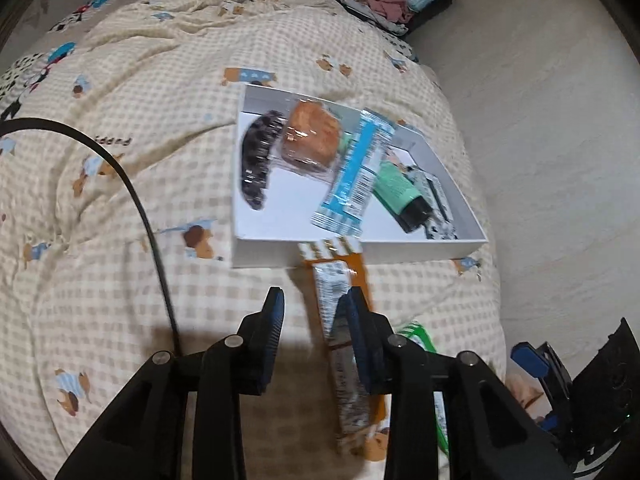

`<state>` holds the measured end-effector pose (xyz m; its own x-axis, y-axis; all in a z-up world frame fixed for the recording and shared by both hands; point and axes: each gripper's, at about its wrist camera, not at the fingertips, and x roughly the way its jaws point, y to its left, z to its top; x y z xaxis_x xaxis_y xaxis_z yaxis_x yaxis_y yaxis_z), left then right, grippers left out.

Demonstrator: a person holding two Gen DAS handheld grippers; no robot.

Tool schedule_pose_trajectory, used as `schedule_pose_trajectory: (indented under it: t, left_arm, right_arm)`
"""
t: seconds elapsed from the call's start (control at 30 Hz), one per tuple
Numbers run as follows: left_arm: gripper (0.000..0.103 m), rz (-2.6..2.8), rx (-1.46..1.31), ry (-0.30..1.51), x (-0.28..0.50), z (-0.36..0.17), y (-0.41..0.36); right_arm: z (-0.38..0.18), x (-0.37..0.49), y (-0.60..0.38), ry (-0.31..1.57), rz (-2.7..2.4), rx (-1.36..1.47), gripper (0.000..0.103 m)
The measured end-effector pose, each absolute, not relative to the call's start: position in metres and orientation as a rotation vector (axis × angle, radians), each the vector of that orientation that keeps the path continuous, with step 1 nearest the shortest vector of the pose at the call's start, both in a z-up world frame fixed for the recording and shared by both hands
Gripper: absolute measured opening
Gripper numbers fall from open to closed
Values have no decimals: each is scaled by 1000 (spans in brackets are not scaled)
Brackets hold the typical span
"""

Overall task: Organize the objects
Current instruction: 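Lift the orange packet with the left gripper while the right gripper moves to the green packet, then grasp the green snack packet with the right gripper and lift it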

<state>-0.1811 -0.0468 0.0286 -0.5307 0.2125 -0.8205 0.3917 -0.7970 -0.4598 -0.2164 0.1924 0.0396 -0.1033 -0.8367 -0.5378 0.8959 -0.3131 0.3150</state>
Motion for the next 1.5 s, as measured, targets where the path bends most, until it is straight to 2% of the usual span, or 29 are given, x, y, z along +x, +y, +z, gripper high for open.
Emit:
schedule_pose_trajectory:
  t: [0.1,0.17,0.2,0.3,0.37,0.43,0.67,0.97,1.1,1.17,1.4,1.47,1.5]
  left_arm:
    - [36,-2493,1463,901,-184,33,-35]
    - [44,-2502,1463,807,-188,35,-23]
    - [44,-2498,1468,739,-191,34,-16]
    - [44,-2481,1471,551,-200,24,0]
    - [36,-2468,1456,513,-200,19,1]
    - [32,-2498,1428,527,-194,21,-2]
    - [32,-2627,1301,504,-170,45,-1]
    - [31,-2665,1299,482,-165,54,7]
    - [31,-2651,1308,486,-164,52,5]
    - [31,-2644,1316,488,-164,51,5]
    - [31,-2641,1343,470,-166,48,8]
    - [31,-2642,1345,470,-166,48,8]
    - [31,-2642,1346,471,-166,48,7]
  right_arm:
    - [39,-216,192,110,-1733,760,71]
    - [39,-216,192,111,-1733,761,71]
    - [39,-216,192,111,-1733,760,71]
    - [39,-215,192,116,-1737,762,71]
    - [39,-215,192,123,-1742,764,71]
    - [38,-216,191,129,-1745,773,71]
    - [31,-221,187,143,-1774,825,71]
    - [19,-244,138,299,-1725,1028,70]
    - [2,-249,119,358,-1675,1112,64]
    - [-2,-249,115,379,-1671,1128,53]
    - [-21,-250,111,416,-1606,1208,52]
    - [-21,-254,115,392,-1606,1215,43]
    - [-20,-256,119,375,-1610,1212,42]
